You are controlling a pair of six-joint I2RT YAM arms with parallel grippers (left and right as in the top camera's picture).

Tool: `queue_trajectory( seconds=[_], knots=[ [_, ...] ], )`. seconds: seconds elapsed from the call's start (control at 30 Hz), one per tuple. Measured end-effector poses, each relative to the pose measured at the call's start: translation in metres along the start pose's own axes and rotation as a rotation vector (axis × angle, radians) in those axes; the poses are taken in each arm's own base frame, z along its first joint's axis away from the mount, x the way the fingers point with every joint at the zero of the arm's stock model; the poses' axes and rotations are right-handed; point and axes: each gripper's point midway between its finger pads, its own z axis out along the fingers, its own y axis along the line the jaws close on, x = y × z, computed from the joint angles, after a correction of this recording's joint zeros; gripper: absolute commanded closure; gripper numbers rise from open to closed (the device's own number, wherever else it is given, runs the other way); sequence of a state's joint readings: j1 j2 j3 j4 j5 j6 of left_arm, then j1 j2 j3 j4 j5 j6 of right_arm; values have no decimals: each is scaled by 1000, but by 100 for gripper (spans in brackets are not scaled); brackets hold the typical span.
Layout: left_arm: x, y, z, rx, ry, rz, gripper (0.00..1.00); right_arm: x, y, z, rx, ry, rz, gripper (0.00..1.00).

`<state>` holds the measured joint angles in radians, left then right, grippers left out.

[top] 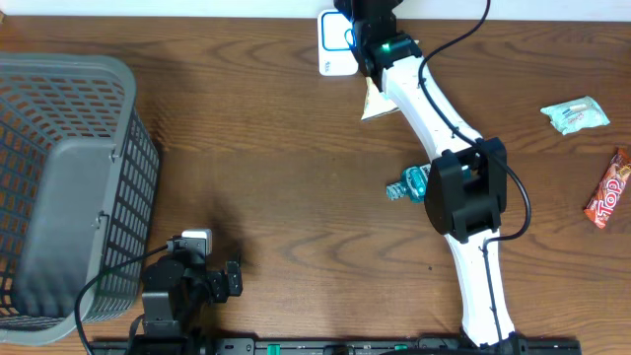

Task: Scan the item barcode
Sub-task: 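Hold the snack bag in front of the white scanner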

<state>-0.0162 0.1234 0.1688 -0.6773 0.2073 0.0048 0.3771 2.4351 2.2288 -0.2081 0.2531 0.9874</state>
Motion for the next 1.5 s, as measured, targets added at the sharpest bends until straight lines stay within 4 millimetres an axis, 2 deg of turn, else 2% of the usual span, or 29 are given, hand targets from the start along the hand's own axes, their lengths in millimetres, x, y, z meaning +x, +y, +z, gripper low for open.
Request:
queue_trajectory(
  seconds=[0.17, 0.33, 0.4, 0.6, 0.8, 0.97, 1.17, 1.23, 1.4, 1.5],
  knots=[
    [0, 0, 0, 0, 0, 0, 2, 33, -24, -8, 44, 230, -185, 51],
    [0, 0, 0, 0, 0, 0, 2, 51, -60, -21, 135, 374, -401, 34],
    [0, 0, 0, 0, 0, 0, 2, 53, -68, -24, 166, 385, -478, 32],
    [0, 0, 0, 0, 0, 0, 2, 67, -71, -29, 211, 364, -642, 26],
    [0, 0, 0, 0, 0, 0, 2, 81, -105, -33, 326, 378, -729, 24],
    [0, 0, 0, 0, 0, 0, 2, 72, -137, -34, 436, 355, -772, 23],
    [0, 0, 0, 0, 0, 0, 2, 54, -139, -26, 450, 279, -822, 16],
    [0, 0, 0, 0, 0, 0, 2, 55, -145, -25, 454, 282, -831, 16],
    [0, 0, 0, 0, 0, 0, 2, 62, -183, -25, 493, 346, -839, 13],
    [0, 0, 0, 0, 0, 0, 2, 64, -196, -22, 488, 367, -823, 15]
  ],
)
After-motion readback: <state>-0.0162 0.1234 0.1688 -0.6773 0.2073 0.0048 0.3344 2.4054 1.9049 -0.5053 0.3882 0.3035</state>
